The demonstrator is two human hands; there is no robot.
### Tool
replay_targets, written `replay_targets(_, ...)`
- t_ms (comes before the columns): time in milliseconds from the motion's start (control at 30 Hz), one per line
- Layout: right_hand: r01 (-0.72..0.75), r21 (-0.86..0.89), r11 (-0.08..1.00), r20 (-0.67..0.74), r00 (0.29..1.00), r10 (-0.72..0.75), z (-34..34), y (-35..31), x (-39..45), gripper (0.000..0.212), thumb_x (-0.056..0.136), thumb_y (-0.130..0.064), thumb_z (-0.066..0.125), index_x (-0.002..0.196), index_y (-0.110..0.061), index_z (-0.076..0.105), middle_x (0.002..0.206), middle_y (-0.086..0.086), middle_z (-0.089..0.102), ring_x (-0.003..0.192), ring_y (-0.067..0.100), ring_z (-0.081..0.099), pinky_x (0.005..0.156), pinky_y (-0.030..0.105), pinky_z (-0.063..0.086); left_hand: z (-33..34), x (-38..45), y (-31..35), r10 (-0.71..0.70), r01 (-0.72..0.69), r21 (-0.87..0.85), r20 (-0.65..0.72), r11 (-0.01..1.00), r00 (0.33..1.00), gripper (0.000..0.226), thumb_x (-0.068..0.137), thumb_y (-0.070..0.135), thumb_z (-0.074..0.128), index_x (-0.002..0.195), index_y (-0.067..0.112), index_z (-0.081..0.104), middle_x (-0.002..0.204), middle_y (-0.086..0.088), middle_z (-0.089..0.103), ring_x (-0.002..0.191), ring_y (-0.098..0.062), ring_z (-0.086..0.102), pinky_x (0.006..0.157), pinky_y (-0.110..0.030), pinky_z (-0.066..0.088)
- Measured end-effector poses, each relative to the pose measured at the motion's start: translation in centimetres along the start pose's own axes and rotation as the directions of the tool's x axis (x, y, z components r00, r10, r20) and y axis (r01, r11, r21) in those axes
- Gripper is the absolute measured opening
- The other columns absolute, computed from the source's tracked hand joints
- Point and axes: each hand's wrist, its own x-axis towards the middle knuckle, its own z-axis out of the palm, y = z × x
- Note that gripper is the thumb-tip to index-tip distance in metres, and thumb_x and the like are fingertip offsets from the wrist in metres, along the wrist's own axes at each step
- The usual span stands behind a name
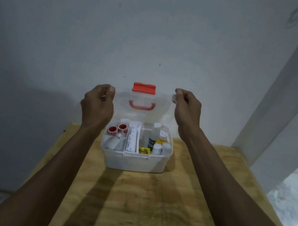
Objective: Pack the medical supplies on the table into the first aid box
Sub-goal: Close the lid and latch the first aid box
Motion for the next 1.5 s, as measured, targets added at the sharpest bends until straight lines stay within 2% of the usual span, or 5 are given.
replay_targets(300,-0.014,-0.074,0.997,0.050,0.999,0.017,-1.7,1.8,-6.4,0.023,0.099,-0.028,0.049,0.111,-0.022,0.067,0.104,-0.007,0.072,0.103,0.012,0.064,0.093,0.035,0.050,-2.0,-6.3,-1.7,0.005,-0.008,0.032,0.083,0.999,0.997,0.027,0.097,0.024,0.054,0.110,0.006,0.070,0.103,-0.009,0.073,0.090,-0.015,0.066,0.080,-0.020,0.045)
replay_targets(567,0.233,-0.338,0.912,0.239,0.958,-0.156,-2.7,3.9,-9.9,0.029,0.103,-0.027,0.045,0.121,-0.015,0.064,0.118,0.002,0.068,0.099,0.009,0.057,0.072,0.016,0.039,-1.2,-9.1,-2.9,0.088,-0.123,0.127,0.249,0.984,0.964,0.034,0.098,0.023,0.056,0.125,0.005,0.063,0.135,-0.012,0.060,0.123,-0.028,0.057,0.098,-0.029,0.042)
replay_targets(733,0.326,-0.431,0.841,0.388,0.909,-0.154,-2.7,3.8,-10.6,0.039,0.096,-0.039,0.057,0.127,-0.015,0.061,0.131,0.004,0.060,0.115,0.018,0.055,0.092,0.028,0.044,-1.3,-8.6,-3.7,0.070,-0.147,0.180,0.375,0.973,0.924,0.048,0.093,0.041,0.060,0.132,0.013,0.060,0.147,-0.007,0.049,0.139,-0.026,0.040,0.110,-0.044,0.034)
replay_targets(900,0.425,-0.513,0.746,0.499,0.855,-0.144,-2.8,4.5,-11.0,0.052,0.089,-0.049,0.064,0.134,-0.024,0.057,0.152,0.000,0.042,0.143,0.020,0.030,0.116,0.042,0.025,-1.9,-8.8,-4.3,0.124,-0.307,0.281,0.522,0.909,0.844,0.068,0.085,0.056,0.062,0.143,0.024,0.047,0.158,-0.002,0.031,0.149,-0.024,0.018,0.117,-0.051,0.019)
replay_targets(1500,0.557,-0.522,0.646,0.484,0.817,-0.314,-2.4,8.4,-11.8,0.056,0.092,-0.055,0.055,0.141,-0.029,0.047,0.155,0.000,0.037,0.148,0.021,0.021,0.118,0.048,0.022,-1.6,-9.3,-6.3,0.208,-0.399,0.284,0.522,0.872,0.827,0.074,0.082,0.062,0.048,0.146,0.025,0.041,0.159,-0.003,0.027,0.149,-0.025,0.014,0.116,-0.050,0.021)
